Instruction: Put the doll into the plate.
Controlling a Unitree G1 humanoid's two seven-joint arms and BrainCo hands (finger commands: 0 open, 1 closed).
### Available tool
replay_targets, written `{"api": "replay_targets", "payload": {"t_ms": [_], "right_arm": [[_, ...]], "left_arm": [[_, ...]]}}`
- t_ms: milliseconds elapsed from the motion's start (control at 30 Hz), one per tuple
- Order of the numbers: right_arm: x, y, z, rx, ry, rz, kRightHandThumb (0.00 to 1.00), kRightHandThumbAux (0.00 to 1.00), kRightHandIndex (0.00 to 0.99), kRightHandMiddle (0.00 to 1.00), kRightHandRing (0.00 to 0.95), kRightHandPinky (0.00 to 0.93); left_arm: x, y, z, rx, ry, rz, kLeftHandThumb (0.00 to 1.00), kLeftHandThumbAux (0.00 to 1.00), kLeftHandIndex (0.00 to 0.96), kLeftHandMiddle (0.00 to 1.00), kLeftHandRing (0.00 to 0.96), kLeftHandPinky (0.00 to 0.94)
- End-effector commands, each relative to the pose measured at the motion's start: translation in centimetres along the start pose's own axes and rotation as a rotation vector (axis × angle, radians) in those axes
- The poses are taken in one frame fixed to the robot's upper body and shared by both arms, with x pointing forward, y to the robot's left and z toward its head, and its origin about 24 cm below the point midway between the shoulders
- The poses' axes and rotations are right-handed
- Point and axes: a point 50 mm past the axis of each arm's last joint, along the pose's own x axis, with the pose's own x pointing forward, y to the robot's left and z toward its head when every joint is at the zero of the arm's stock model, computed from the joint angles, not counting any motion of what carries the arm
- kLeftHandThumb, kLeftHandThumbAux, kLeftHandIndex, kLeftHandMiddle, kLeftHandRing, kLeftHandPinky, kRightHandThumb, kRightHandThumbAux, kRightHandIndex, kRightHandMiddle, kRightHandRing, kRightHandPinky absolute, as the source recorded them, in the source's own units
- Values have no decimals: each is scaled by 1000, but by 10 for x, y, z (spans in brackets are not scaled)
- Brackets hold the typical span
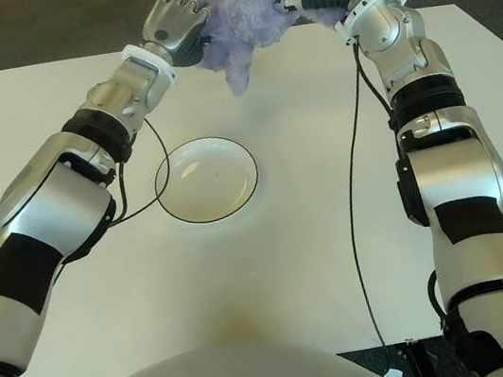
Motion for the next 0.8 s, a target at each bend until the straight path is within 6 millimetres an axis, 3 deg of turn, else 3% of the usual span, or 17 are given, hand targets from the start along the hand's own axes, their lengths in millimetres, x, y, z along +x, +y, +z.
{"api": "replay_targets", "payload": {"t_ms": [33,233,533,800], "right_arm": [[-7,-11,0,24,-3,-37,717,710,441,852,862,861],[-12,-5,5,50,-17,-4,718,710,440,859,866,864],[-30,16,22,110,-94,56,719,708,440,876,868,878],[-48,26,38,163,-106,168,715,708,440,850,855,850]], "left_arm": [[-3,2,-6,60,-38,22,948,650,386,512,535,719],[-5,11,-7,81,-94,58,948,651,386,511,539,732],[-21,19,-8,179,-166,111,956,642,401,552,559,648],[-52,30,-13,234,-178,127,957,639,400,558,570,627]]}}
